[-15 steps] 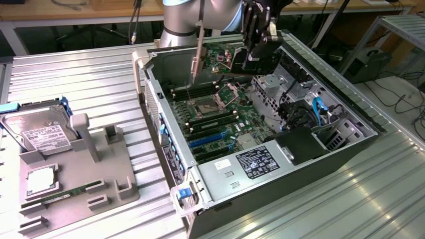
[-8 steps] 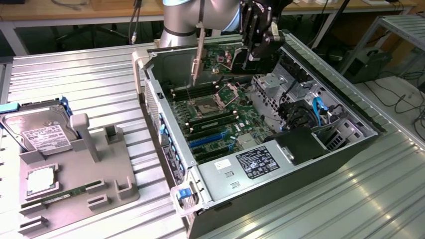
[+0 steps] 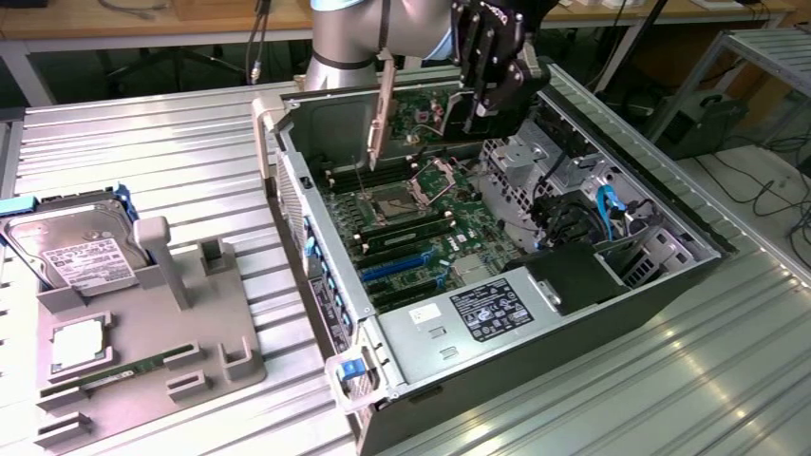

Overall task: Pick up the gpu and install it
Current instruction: 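Insert the gpu into the slot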

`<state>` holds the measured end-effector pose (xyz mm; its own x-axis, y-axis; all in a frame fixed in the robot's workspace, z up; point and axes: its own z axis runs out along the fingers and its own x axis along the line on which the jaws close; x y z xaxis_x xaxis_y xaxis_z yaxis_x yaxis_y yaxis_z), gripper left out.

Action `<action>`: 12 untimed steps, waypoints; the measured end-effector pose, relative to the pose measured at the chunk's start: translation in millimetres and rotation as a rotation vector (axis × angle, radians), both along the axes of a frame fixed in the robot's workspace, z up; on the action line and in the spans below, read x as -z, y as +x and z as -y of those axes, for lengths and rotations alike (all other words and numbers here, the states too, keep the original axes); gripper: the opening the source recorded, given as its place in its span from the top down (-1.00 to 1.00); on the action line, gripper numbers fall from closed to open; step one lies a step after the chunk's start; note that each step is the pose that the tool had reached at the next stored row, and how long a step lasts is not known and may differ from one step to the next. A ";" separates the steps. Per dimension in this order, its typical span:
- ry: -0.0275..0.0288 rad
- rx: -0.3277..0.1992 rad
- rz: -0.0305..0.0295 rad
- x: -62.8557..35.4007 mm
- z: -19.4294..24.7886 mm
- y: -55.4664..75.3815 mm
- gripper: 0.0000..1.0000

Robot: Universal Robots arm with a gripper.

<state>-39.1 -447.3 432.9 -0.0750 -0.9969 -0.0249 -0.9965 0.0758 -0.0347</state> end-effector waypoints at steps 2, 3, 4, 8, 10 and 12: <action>0.0000 -0.016 0.0000 0.0 0.1 0.0 0.46; 0.0001 -0.025 0.0000 0.0 0.1 0.0 0.46; 0.0001 -0.033 0.0001 0.0 0.2 0.0 0.46; 0.0000 -0.088 0.0015 10.8 0.4 -0.4 0.46; -0.0009 -0.088 0.0226 40.2 0.4 -1.0 0.46; -0.0009 -0.088 0.0226 60.0 0.5 -1.0 0.46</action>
<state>-40.1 -447.9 372.8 0.0135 -0.9996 -0.0247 -0.9983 -0.0121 -0.0573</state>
